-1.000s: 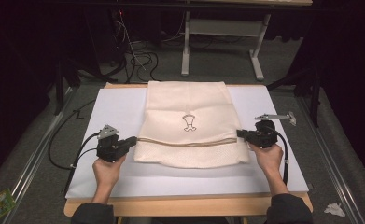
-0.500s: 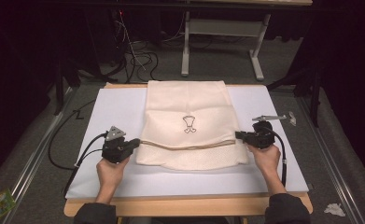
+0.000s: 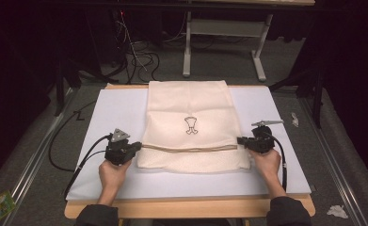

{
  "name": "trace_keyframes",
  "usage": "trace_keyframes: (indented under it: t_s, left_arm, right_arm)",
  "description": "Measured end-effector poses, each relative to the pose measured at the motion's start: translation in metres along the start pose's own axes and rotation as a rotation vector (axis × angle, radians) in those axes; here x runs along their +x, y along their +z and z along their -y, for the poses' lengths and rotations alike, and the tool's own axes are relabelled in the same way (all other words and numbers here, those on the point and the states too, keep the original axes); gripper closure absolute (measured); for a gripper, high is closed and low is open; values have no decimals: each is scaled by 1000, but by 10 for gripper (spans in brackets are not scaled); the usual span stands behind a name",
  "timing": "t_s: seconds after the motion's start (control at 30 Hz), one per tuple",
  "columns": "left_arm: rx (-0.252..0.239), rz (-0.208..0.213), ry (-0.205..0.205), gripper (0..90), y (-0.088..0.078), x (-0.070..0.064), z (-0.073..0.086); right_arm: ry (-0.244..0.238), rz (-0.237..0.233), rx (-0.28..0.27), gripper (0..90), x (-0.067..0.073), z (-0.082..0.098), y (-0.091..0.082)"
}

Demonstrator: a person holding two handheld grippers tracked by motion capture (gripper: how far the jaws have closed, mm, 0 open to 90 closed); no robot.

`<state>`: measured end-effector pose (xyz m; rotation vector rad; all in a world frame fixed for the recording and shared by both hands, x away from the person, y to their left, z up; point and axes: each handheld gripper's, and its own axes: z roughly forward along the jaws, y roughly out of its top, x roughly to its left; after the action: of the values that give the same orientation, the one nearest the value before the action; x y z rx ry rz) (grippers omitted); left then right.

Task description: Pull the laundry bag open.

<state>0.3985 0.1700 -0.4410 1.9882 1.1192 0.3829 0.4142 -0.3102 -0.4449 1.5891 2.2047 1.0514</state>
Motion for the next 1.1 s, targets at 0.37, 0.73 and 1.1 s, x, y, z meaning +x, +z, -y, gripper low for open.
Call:
trace_keyframes:
  t_s: [0.37,0.73,1.1]
  left_arm:
    - [13,-5,10,857,3,0,3]
    - [-43,-6,12,653,-5,0,2]
    - [-107,-30,0,558,-21,6,-1]
  right_arm:
    - [-7,15,18,814,2,11,5]
    - [-32,51,-50,624,7,12,-9]
    - [-29,57,-156,555,5,12,-32]
